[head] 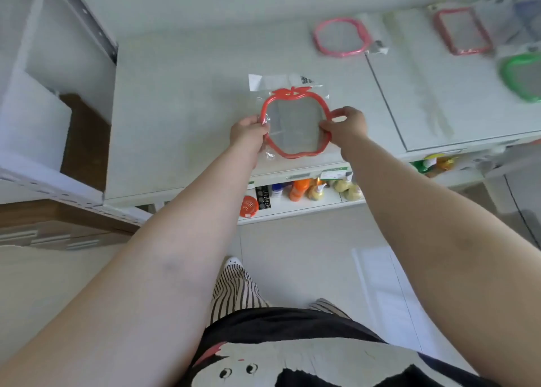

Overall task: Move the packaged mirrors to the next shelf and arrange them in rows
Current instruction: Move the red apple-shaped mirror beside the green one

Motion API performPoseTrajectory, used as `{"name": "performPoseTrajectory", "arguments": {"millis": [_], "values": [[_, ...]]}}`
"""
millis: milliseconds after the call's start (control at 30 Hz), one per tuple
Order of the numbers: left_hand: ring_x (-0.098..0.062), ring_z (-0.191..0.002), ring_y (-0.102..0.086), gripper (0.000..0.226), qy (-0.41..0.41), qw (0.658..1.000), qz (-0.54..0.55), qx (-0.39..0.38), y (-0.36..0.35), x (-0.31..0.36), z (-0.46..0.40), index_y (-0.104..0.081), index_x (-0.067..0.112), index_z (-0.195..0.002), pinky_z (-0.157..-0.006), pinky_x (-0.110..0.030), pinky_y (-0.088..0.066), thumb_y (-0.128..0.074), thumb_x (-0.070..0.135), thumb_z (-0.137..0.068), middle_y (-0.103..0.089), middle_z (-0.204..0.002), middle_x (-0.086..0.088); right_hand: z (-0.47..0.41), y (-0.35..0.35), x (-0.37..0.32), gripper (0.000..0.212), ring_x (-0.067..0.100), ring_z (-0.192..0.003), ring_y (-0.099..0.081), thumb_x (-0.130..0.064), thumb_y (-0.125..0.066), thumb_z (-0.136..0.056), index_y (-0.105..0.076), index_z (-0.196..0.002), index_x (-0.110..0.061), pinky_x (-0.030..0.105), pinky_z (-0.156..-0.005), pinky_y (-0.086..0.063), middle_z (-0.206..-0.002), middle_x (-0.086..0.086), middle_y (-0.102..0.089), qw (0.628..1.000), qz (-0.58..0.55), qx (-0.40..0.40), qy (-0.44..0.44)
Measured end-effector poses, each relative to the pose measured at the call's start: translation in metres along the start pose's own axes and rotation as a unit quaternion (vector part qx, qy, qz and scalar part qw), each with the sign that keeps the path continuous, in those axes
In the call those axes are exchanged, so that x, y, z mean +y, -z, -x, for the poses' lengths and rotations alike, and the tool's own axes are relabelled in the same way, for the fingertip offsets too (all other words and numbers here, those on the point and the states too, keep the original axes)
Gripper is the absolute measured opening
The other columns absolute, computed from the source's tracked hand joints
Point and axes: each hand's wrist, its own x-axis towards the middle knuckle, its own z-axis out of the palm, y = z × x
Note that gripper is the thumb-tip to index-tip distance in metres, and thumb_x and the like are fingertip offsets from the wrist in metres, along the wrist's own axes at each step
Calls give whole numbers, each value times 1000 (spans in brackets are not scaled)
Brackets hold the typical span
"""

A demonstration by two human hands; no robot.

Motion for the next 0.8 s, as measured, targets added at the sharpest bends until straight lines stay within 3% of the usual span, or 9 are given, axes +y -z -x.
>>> {"name": "performPoseTrajectory", "arguments": {"millis": [100, 267, 367, 500, 633, 700, 800], "values": [[-13, -52, -49, 34, 7, 1000, 14, -18, -52, -11, 28, -63, 17, -119, -45, -19, -37, -60, 5, -87, -62, -70, 0, 4, 58, 31, 23, 19, -63, -58, -17, -70, -79, -64, -102, -16, 34, -59, -54, -76, 4, -66, 999, -41, 25, -23], [-14, -48, -44, 37, -4, 999, 6, -33, -136, -27, 71, -65, 15, -120, -39, -14, -35, -64, 5, -84, -63, -67, -3, 10, 150, 80, 20, 23, -61, -59, -13, -72, -77, -66, -96, -15, 41, -79, -58, -71, 8, -65, 990, -117, 59, -48], [-13, -50, -48, 34, -7, 999, 1, -44, -178, -33, 91, -67, 11, -116, -39, -14, -38, -66, 4, -83, -63, -68, -1, 17, 196, 97, 23, 18, -57, -58, -12, -70, -80, -68, -103, -13, 33, -73, -57, -68, 4, -64, 985, -145, 78, -54], [-14, -55, -55, 33, -11, 998, 0, -54, -222, -36, 110, -69, 8, -113, -57, -21, -51, -69, 2, -81, -64, -67, 0, 21, 239, 111, 29, 13, -51, -52, -6, -65, -82, -68, -110, -12, 23, -51, -47, -67, 1, -60, 980, -170, 83, -64], [-16, -59, -59, 33, -24, 998, -9, -62, -255, -27, 110, -69, 6, -113, -63, -24, -53, -67, 0, -80, -67, -75, -5, 11, 264, 115, 36, 19, -58, -51, 0, -56, -83, -68, -113, -15, 26, -59, -49, -66, 3, -59, 976, -186, 89, -77], [-18, -67, -63, 33, -28, 997, -12, -71, -269, -21, 107, -69, 8, -113, -66, -24, -54, -67, -1, -81, -69, -82, -5, 2, 274, 114, 37, 16, -51, -48, 1, -54, -83, -67, -113, -18, 22, -51, -46, -63, 3, -57, 976, -177, 97, -84], [-20, -69, -59, 32, -26, 996, -8, -89, -288, -9, 100, -69, 10, -112, -61, -23, -51, -65, -1, -82, -66, -72, -1, -14, 287, 107, 39, 12, -45, -44, 1, -54, -84, -66, -113, -22, 20, -43, -39, -62, 1, -56, 978, -153, 111, -89]]}}
